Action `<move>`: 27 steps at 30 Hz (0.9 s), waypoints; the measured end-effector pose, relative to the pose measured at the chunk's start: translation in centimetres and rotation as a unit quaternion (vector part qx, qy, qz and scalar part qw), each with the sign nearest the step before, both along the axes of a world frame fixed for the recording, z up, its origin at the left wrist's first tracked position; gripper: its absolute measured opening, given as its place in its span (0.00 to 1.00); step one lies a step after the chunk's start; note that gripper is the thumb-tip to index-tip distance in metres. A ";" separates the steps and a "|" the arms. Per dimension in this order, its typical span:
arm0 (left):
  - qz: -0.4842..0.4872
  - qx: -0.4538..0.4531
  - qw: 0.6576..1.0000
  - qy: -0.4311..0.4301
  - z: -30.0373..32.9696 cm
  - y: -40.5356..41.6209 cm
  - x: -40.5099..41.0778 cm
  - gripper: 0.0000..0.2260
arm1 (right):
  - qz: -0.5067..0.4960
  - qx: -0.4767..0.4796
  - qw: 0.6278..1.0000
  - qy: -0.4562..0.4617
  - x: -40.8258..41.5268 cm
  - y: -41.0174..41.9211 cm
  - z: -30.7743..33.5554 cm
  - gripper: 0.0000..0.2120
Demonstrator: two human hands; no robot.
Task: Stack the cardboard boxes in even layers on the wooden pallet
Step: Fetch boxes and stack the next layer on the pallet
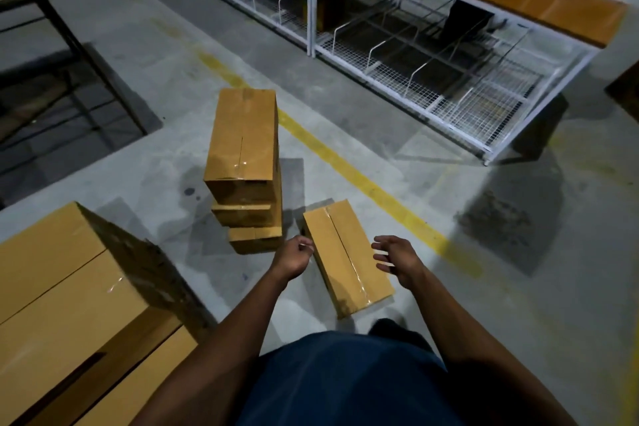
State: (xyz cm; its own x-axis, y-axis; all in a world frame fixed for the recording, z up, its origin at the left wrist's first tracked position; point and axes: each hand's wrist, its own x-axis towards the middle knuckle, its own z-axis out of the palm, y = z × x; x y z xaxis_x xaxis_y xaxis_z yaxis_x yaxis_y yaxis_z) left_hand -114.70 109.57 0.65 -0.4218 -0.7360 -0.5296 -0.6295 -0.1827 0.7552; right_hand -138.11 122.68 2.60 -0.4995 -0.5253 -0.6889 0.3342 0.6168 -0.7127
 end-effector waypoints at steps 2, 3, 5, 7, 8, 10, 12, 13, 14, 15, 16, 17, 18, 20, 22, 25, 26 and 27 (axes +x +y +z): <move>0.012 -0.010 1.000 0.001 -0.2 -0.2 -0.4 0.04 | 0.015 0.000 1.000 -0.008 -1.0 -0.7 -0.5 0.15; 0.019 -0.012 1.000 -0.003 -0.4 -0.2 -0.5 0.03 | 0.024 0.001 1.000 -0.016 -1.5 -1.1 -0.8 0.15; 0.035 -0.008 0.999 -0.018 -0.9 -0.1 -1.4 0.05 | 0.044 0.005 0.999 -0.024 -2.9 -1.7 -1.4 0.16; 0.056 0.006 0.998 -0.041 -1.5 0.3 -2.6 0.09 | 0.060 0.009 0.998 -0.029 -4.6 -2.1 -2.0 0.16; 0.067 0.011 0.996 -0.050 -2.0 0.5 -3.6 0.09 | 0.071 0.011 0.997 -0.033 -5.8 -2.3 -2.4 0.16; 0.087 0.015 0.994 -0.069 -3.1 0.9 -6.1 0.08 | 0.097 0.013 0.994 -0.038 -8.6 -2.6 -3.1 0.16; 0.097 0.014 0.991 -0.091 -3.9 1.4 -8.7 0.09 | 0.115 0.016 0.993 -0.039 -11.7 -2.6 -4.0 0.16; 0.101 0.017 0.990 -0.101 -4.3 1.8 -10.6 0.10 | 0.122 0.012 0.992 -0.039 -13.9 -2.6 -4.4 0.16; 0.101 0.017 0.989 -0.110 -4.6 2.4 -12.5 0.11 | 0.126 0.009 0.991 -0.043 -15.9 -2.5 -4.7 0.16; 0.098 0.018 0.988 -0.118 -4.9 2.9 -14.5 0.12 | 0.128 0.012 0.991 -0.046 -18.2 -2.5 -5.1 0.15; 0.090 0.020 0.988 -0.123 -5.3 3.6 -16.3 0.12 | 0.128 0.016 0.991 -0.042 -20.2 -2.4 -5.5 0.14; 0.077 0.023 0.988 -0.129 -5.7 4.2 -17.7 0.12 | 0.133 0.025 0.990 -0.035 -21.7 -2.2 -6.0 0.13; 0.069 0.024 0.989 -0.130 -6.3 4.6 -19.4 0.12 | 0.141 0.034 0.989 -0.032 -23.5 -2.1 -6.7 0.12; 0.062 0.027 0.990 -0.122 -7.6 5.1 -22.3 0.12 | 0.154 0.057 0.986 -0.032 -26.3 -1.9 -8.0 0.11; 0.056 0.029 0.990 -0.123 -8.4 5.5 -24.3 0.11 | 0.167 0.068 0.983 -0.023 -28.2 -1.6 -9.2 0.10; 0.057 0.033 0.990 -0.125 -10.6 5.4 -26.2 0.12 | 0.183 0.076 0.980 -0.012 -30.0 -2.2 -12.2 0.09; 0.056 0.033 0.990 -0.127 -11.5 5.2 -26.3 0.13 | 0.188 0.078 0.979 -0.004 -30.1 -2.4 -13.4 0.09; 0.055 0.034 0.989 -0.130 -12.5 5.0 -26.2 0.14 | 0.192 0.082 0.978 0.000 -30.2 -2.6 -14.6 0.09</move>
